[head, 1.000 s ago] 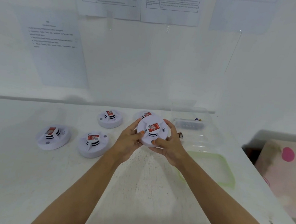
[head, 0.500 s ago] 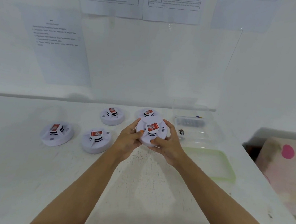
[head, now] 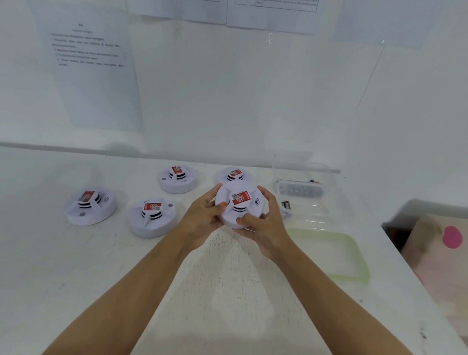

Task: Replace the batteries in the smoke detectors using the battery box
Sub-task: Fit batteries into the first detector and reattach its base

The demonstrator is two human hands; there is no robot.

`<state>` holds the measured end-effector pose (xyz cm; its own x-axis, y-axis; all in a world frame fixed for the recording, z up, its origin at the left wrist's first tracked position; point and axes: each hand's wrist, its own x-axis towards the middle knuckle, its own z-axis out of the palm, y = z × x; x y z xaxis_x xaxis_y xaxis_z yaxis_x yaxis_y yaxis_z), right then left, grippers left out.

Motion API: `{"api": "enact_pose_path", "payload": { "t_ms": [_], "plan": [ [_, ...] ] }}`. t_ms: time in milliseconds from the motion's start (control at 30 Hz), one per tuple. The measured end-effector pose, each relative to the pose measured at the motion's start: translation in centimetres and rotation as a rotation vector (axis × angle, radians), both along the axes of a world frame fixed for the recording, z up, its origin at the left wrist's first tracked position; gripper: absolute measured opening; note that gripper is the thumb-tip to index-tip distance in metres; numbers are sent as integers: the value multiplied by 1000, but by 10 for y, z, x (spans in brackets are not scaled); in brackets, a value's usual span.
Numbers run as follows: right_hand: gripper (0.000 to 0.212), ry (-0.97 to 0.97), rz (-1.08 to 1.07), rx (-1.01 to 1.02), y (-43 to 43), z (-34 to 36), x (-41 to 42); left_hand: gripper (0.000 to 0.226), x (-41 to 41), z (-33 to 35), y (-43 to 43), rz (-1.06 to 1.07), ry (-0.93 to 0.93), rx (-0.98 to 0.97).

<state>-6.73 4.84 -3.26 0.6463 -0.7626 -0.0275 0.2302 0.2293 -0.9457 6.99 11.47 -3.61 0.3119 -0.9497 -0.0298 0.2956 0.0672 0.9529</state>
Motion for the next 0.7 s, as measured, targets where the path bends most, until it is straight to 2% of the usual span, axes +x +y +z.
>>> {"api": "enact_pose_path", "payload": {
  "t_ms": [500, 600, 700],
  "plan": [
    [67, 32, -9, 22, -1, -4, 2, 43, 3, -4, -2, -5, -10, 45],
    [59, 96, 4, 49, -2, -3, 2, 41, 3, -5, -1, -5, -4, 74],
    [42, 210, -17, 112, -7, -1, 3, 42, 7, -9, -1, 26, 11, 132]
  ]
}}
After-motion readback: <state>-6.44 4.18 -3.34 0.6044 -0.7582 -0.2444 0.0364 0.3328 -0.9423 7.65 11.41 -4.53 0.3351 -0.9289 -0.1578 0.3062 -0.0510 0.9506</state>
